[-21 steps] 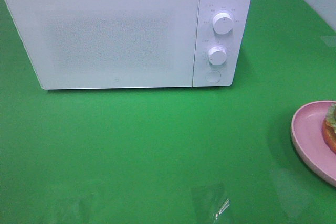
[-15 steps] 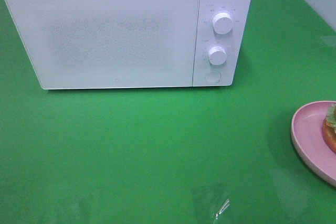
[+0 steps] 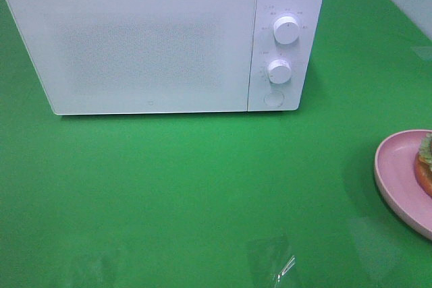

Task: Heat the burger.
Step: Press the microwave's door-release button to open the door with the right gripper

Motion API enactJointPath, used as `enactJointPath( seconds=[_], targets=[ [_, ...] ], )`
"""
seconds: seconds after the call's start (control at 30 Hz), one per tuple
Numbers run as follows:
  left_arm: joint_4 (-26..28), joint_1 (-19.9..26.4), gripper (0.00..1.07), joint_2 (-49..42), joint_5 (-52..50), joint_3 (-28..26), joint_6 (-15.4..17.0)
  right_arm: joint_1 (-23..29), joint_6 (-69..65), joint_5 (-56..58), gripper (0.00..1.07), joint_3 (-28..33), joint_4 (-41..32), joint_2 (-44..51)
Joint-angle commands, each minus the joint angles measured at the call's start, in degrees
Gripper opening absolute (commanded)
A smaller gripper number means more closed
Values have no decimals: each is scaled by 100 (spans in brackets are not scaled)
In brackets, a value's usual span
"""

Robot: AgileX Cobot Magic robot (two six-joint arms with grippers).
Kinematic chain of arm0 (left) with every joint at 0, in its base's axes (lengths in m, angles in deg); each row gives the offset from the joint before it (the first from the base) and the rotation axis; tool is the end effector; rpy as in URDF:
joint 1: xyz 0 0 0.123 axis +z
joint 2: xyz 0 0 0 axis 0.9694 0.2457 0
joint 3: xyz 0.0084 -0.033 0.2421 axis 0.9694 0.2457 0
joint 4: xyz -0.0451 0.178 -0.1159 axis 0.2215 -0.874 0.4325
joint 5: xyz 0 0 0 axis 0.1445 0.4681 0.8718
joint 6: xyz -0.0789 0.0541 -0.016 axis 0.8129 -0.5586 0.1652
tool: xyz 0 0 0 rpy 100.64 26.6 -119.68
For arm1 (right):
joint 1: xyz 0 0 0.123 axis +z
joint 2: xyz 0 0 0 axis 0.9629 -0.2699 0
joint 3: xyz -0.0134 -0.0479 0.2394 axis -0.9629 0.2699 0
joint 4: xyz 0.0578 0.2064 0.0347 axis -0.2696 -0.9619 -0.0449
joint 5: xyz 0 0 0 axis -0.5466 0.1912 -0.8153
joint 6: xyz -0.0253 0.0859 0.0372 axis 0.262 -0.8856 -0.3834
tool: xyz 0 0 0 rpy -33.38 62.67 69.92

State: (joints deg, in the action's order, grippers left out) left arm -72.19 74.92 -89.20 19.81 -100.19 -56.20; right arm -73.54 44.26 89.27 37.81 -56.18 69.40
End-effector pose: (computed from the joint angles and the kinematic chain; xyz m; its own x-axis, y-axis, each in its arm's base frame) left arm 0.0068 -0.0046 0.2606 -0.4550 0.0051 -0.8905 0.0557 0.9982 -0.0227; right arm 0.0149 0.0022 0.2723 -0.3116 0.0435 -0.9492 -0.0186 0.9985 0.0519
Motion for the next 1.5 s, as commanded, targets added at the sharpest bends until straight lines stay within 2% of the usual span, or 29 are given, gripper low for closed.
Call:
enactJointPath(
  seconds=[0.03,0.23,0.47,0.6,1.0,1.2,1.27,1.5],
  targets=[
    [40,-29,93,-138,-92,11,6,0,-23,-229,76,-63,-17,-17],
    [40,-29,93,-138,-92,11,6,0,-23,-1226,76,-52,-6,-877],
    [40,-29,93,-138,-92,11,6,0,-23,-1799,76,-23,149,-1358],
    [40,-29,93,-138,-92,11,6,0,-23,-2664,76,223,115,-1879],
    [40,-29,93,-138,-92,11,6,0,-115,-3948,76,487,74,-2888],
    [40,-29,93,-138,-92,11,6,0,-132,-4922,76,579,74,-3627],
    [40,-29,93,-138,-92,11,6,0,-138,-5518,76,579,74,-4194],
    [40,-29,93,-138,-92,11,6,0,-132,-6285,76,579,92,-4819]
  ],
)
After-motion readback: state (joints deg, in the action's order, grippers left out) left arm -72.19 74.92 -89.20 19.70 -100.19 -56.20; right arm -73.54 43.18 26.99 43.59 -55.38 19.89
